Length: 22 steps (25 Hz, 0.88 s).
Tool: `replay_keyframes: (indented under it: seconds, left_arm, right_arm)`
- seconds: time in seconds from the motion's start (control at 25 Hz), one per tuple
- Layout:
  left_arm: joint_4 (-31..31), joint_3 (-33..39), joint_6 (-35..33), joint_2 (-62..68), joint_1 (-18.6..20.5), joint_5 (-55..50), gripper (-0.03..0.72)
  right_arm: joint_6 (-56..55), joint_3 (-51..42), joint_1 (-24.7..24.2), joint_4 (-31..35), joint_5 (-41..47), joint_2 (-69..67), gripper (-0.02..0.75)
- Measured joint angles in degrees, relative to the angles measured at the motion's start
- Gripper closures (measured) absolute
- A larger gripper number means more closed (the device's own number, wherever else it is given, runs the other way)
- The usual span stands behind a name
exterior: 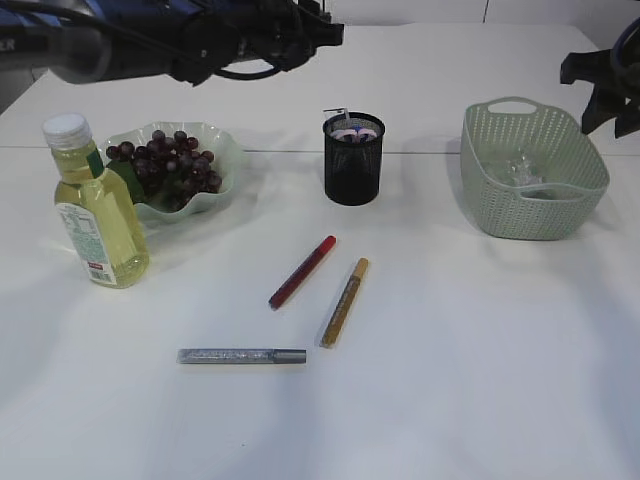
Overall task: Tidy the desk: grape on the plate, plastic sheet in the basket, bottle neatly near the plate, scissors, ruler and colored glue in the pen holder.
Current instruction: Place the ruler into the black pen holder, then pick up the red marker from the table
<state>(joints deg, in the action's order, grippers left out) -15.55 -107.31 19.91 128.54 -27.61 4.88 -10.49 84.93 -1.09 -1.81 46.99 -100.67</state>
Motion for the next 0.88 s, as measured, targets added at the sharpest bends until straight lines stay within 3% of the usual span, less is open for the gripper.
replay_keyframes:
  seconds: [0.6,0.88]
  left_arm:
    - [-2.6,0.0,0.0,-14.6,0.0,-33.8,0.378]
    - [10.6,0.0,-9.7,-15.6,-0.2,-51.8,0.378]
  right_arm:
    - [0.1,0.0,0.0,3.5,7.2,0.0,0.442]
    - [0.1,0.0,0.0,5.0,8.5,0.0,0.442]
